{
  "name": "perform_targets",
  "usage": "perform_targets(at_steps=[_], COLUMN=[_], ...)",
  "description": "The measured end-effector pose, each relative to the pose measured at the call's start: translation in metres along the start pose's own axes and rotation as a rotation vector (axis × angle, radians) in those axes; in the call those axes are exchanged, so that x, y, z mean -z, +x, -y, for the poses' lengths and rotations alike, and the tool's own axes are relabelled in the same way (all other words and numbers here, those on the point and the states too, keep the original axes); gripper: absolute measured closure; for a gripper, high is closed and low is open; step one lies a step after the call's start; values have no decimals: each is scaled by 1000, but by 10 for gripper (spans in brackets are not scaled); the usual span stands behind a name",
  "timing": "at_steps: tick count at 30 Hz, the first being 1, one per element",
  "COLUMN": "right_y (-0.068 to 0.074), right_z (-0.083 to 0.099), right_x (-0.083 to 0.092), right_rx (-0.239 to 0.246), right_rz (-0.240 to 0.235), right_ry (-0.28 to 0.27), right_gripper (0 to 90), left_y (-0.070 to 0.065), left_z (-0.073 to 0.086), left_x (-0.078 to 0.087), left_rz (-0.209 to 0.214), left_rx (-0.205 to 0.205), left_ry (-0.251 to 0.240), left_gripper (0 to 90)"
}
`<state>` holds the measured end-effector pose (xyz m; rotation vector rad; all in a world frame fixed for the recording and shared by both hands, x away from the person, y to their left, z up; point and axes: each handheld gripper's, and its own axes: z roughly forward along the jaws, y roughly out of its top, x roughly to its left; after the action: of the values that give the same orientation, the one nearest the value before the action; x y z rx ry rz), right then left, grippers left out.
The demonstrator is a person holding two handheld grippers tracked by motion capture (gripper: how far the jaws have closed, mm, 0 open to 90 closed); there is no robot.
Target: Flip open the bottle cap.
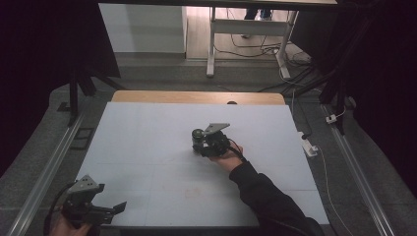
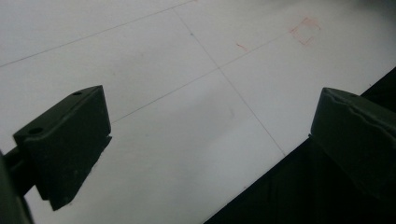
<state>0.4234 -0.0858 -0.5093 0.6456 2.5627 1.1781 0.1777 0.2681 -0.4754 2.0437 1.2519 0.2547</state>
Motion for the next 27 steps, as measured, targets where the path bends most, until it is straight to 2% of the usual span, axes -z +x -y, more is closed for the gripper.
perform_targets(at_steps=[3,8,11,14,15,19,27], right_y=[0,0,0,0,0,0,-1], right_z=[0,0,0,0,0,0,0], right_x=[0,0,0,0,0,0,0], right_rx=[-1,0,-2,-1,0,2,4], right_rz=[0,1,1,3,2,0,-3], right_ry=[-1,0,0,1,1,2,2], right_gripper=[538,537,537,537,538,537,537], left_y=[0,0,0,-1,-1,-2,-5], left_z=[-1,-8,-12,-20,-20,-33,-54], left_x=[0,-4,-9,-14,-14,-23,-39], left_rz=[0,34,66,100,100,123,142], left_rx=[-12,-37,-62,-96,-96,-138,-165], left_ry=[-8,-24,-35,-67,-67,-81,-99], left_gripper=[0,0,0,0,0,0,0])
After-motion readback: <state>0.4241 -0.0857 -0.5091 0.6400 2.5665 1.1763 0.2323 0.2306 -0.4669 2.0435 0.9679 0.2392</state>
